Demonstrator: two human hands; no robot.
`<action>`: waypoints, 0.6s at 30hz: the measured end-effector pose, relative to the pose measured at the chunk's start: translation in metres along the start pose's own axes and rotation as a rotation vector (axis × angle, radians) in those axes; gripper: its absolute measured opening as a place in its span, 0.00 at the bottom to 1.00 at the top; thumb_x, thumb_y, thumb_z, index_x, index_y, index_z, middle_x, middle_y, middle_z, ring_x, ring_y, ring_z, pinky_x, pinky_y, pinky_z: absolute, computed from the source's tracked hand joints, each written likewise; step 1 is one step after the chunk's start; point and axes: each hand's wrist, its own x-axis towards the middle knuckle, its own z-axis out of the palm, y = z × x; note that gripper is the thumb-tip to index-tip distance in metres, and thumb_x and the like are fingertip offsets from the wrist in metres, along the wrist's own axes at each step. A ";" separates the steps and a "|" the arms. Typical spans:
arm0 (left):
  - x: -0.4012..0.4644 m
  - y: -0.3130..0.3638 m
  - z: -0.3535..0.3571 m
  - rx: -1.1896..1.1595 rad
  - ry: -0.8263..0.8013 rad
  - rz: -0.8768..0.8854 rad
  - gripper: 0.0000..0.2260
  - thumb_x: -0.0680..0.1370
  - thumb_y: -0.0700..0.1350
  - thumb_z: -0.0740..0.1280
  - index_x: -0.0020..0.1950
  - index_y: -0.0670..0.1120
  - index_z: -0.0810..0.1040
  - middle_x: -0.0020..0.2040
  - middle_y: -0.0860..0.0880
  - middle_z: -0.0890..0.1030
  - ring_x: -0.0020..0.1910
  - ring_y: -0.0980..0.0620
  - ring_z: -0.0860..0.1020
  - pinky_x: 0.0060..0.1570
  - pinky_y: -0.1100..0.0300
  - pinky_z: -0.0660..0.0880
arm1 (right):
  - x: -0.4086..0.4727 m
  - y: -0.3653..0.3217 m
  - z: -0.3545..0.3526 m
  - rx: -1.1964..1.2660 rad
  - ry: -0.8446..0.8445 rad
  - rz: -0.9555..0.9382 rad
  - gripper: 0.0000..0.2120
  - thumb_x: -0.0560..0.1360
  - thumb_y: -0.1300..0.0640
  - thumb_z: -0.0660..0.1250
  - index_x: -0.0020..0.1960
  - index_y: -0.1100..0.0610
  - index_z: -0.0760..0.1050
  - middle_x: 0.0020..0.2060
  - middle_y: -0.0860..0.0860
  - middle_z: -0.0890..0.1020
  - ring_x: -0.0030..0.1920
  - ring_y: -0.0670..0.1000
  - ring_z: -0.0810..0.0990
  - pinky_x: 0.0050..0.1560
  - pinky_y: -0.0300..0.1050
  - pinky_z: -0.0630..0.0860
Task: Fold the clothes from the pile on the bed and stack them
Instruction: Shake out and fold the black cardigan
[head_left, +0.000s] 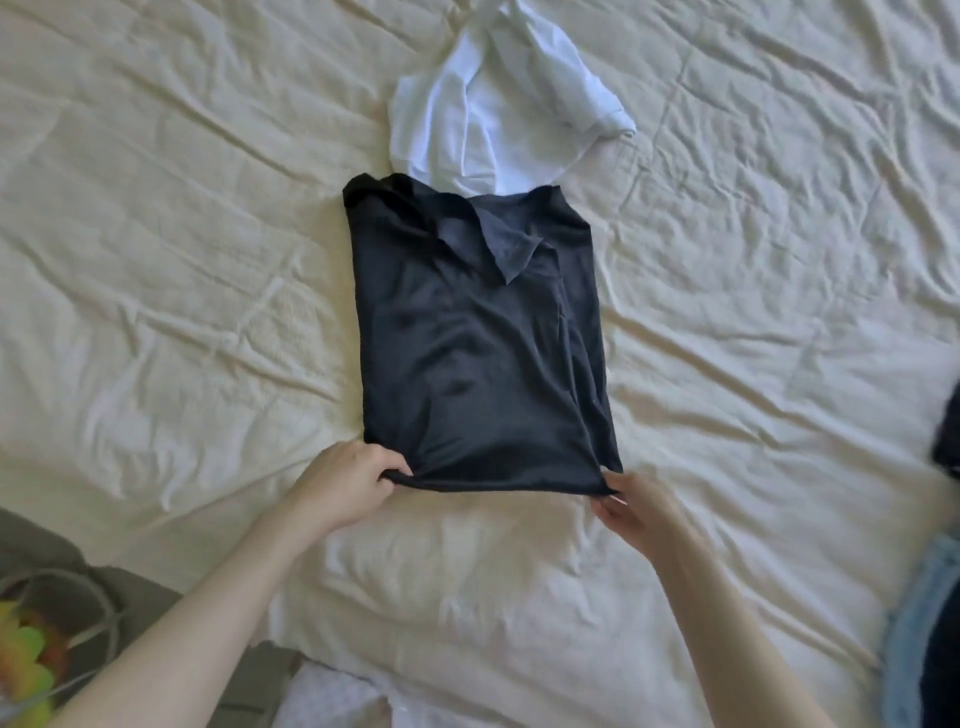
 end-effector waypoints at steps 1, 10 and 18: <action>-0.008 0.000 0.000 -0.027 -0.101 -0.010 0.17 0.75 0.38 0.60 0.56 0.55 0.81 0.53 0.54 0.81 0.52 0.51 0.77 0.50 0.61 0.72 | -0.005 0.013 -0.011 -0.056 0.009 0.031 0.02 0.74 0.70 0.65 0.43 0.67 0.73 0.40 0.59 0.80 0.41 0.55 0.81 0.36 0.44 0.77; -0.059 -0.005 0.007 -0.450 -0.314 -0.107 0.13 0.73 0.37 0.64 0.46 0.54 0.80 0.42 0.56 0.84 0.41 0.59 0.81 0.40 0.66 0.75 | -0.048 0.066 -0.050 -0.259 0.173 -0.206 0.06 0.74 0.64 0.69 0.42 0.63 0.73 0.35 0.55 0.77 0.36 0.50 0.77 0.37 0.40 0.75; -0.045 -0.009 -0.044 -0.469 0.344 -0.169 0.10 0.72 0.36 0.67 0.44 0.51 0.82 0.37 0.60 0.80 0.37 0.65 0.78 0.35 0.79 0.68 | -0.077 -0.008 0.030 -0.269 0.188 -0.684 0.04 0.72 0.59 0.71 0.41 0.53 0.78 0.39 0.50 0.82 0.35 0.43 0.82 0.41 0.39 0.78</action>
